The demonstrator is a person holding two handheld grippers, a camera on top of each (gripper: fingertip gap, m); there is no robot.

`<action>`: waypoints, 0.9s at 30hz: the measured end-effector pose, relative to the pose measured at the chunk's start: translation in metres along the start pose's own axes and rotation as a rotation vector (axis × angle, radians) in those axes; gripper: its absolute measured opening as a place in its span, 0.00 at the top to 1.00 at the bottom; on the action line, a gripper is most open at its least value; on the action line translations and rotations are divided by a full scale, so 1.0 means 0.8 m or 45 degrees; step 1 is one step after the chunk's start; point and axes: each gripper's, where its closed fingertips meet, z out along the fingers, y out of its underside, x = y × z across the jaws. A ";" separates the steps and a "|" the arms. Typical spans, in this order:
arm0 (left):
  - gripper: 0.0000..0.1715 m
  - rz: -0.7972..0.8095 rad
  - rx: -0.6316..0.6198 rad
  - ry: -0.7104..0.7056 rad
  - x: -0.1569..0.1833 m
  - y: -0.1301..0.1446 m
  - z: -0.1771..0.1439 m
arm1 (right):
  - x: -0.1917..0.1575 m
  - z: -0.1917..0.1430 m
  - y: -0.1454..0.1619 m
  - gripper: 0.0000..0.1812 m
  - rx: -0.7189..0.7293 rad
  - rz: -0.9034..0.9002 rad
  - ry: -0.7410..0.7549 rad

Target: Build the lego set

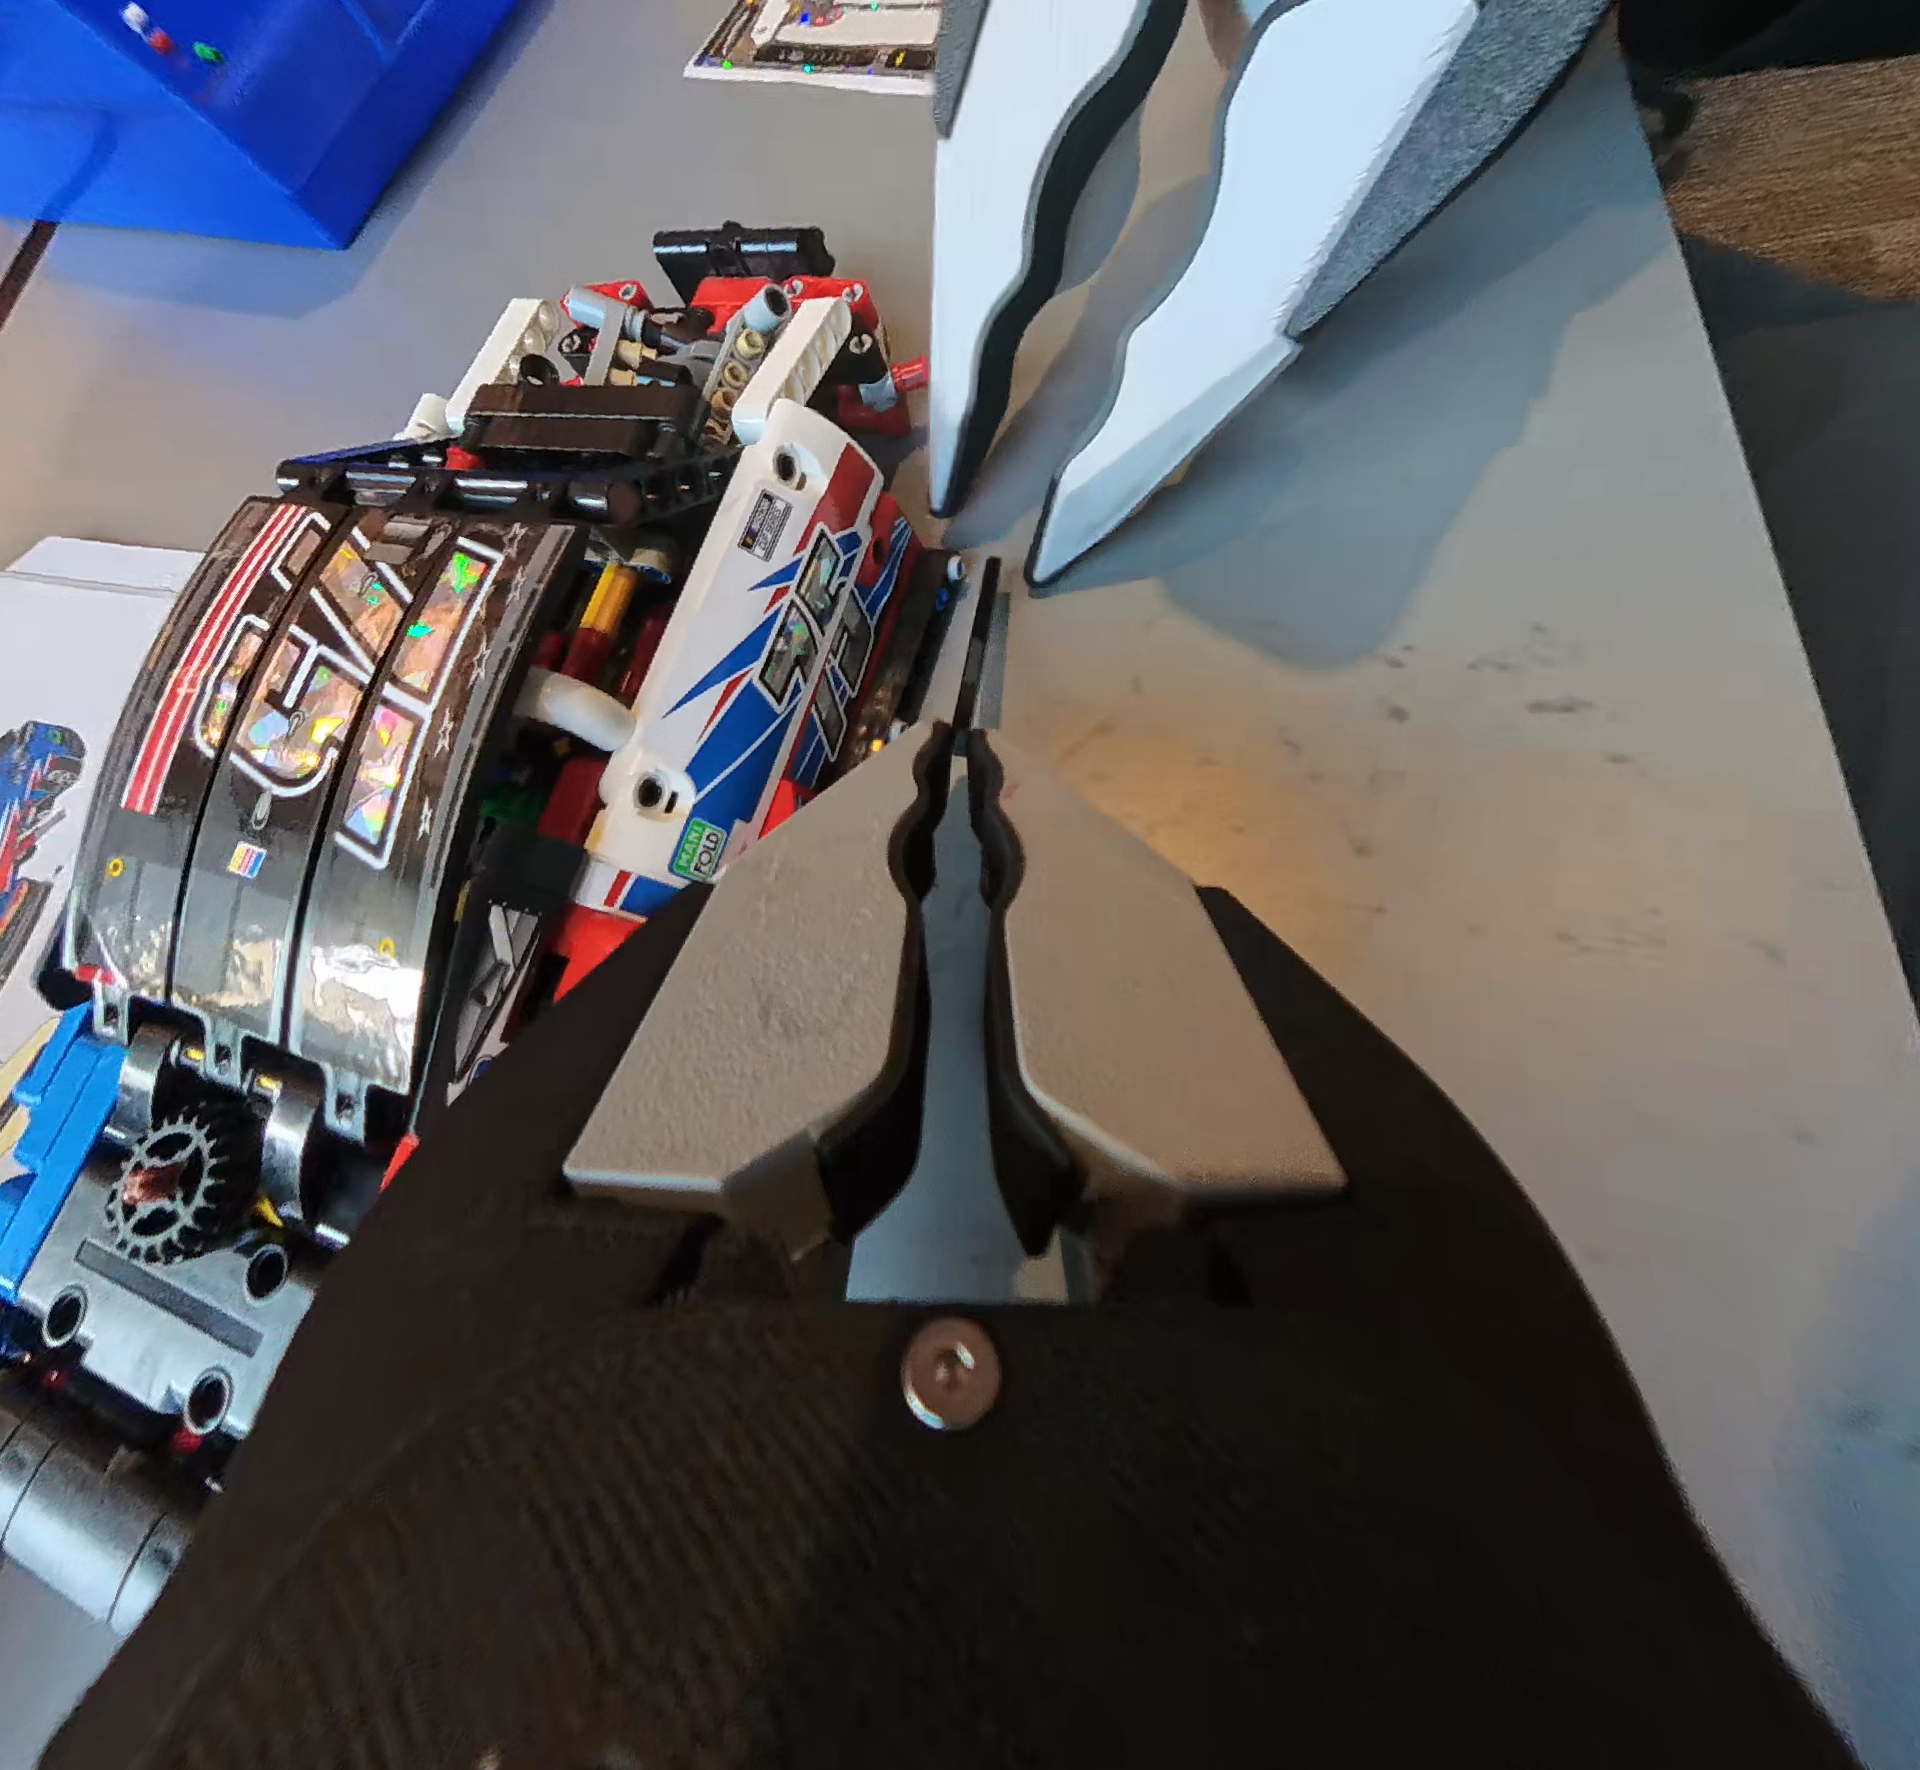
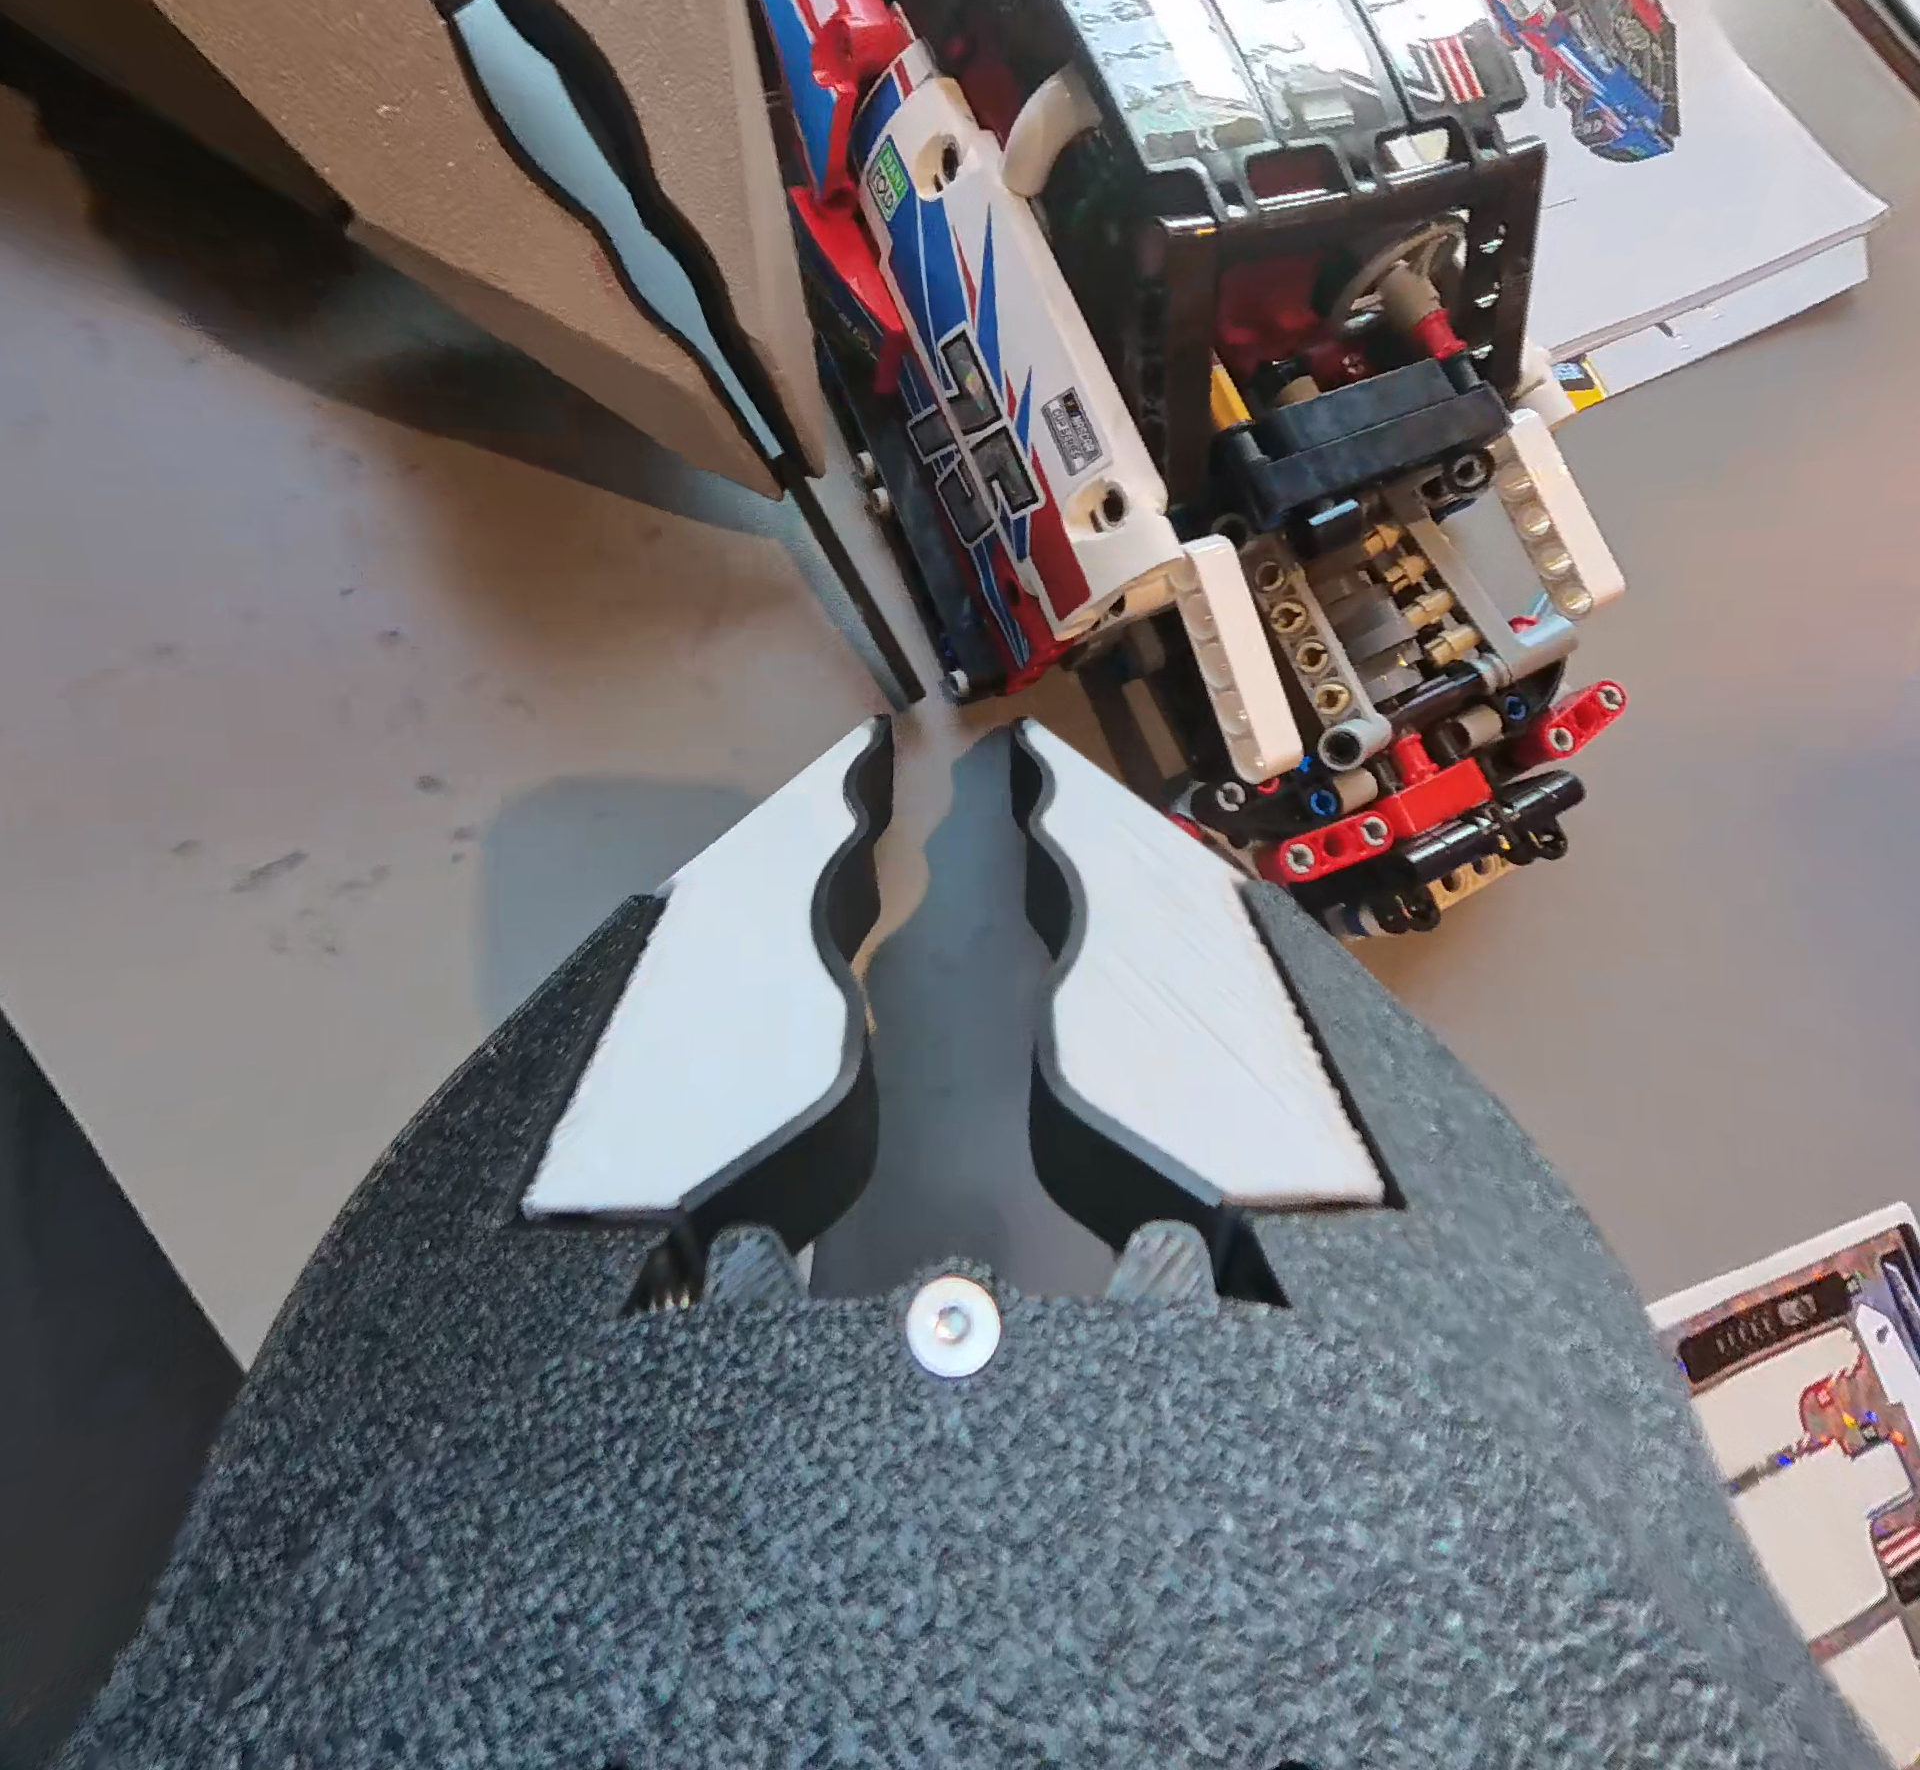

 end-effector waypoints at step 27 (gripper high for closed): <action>1.00 -0.089 -0.044 0.013 -0.013 0.005 0.009 | 0.008 0.011 -0.006 0.92 0.015 -0.024 -0.068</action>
